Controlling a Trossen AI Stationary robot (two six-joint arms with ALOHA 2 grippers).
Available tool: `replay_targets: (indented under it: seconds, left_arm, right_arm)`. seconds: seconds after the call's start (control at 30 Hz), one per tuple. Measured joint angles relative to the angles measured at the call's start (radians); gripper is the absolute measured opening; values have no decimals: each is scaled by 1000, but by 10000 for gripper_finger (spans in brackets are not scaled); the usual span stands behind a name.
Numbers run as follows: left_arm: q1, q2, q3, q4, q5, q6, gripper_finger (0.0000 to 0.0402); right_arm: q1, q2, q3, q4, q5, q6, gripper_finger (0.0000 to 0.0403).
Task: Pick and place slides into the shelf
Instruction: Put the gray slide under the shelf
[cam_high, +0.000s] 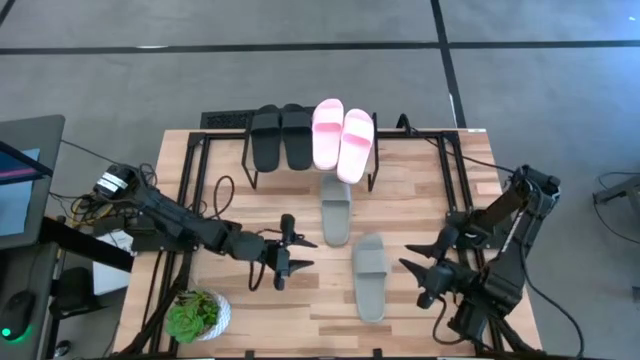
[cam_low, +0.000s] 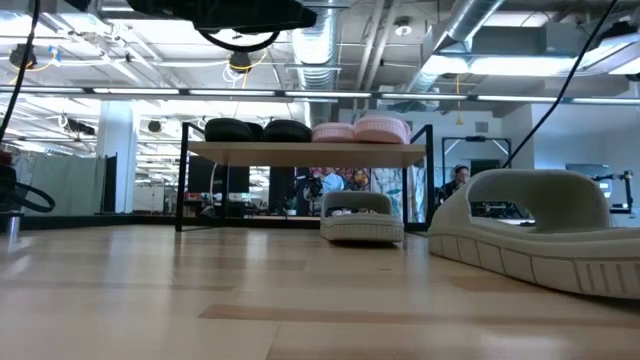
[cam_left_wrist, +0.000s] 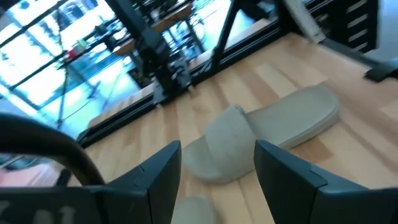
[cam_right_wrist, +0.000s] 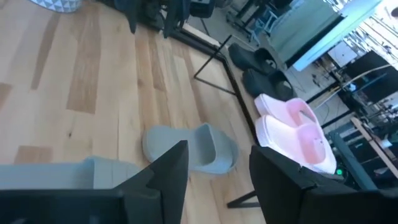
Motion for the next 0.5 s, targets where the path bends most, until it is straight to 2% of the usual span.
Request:
replay_targets:
  seconds: [0.1, 0.23, 0.37, 0.5]
  left_arm:
    - [33, 1, 0, 13, 85, 1, 192]
    - [59, 59, 2, 89, 142, 12, 192]
    - [72, 195, 73, 107, 193, 28, 192]
    - [78, 338, 183, 91, 199, 58, 192]
  right_arm:
    - [23, 0, -27, -46, 11, 88, 153]
    - [44, 1, -64, -110, 25, 196, 145]
    - [54, 1, -95, -175, 35, 309, 137]
    - [58, 0, -125, -172, 36, 341, 132]
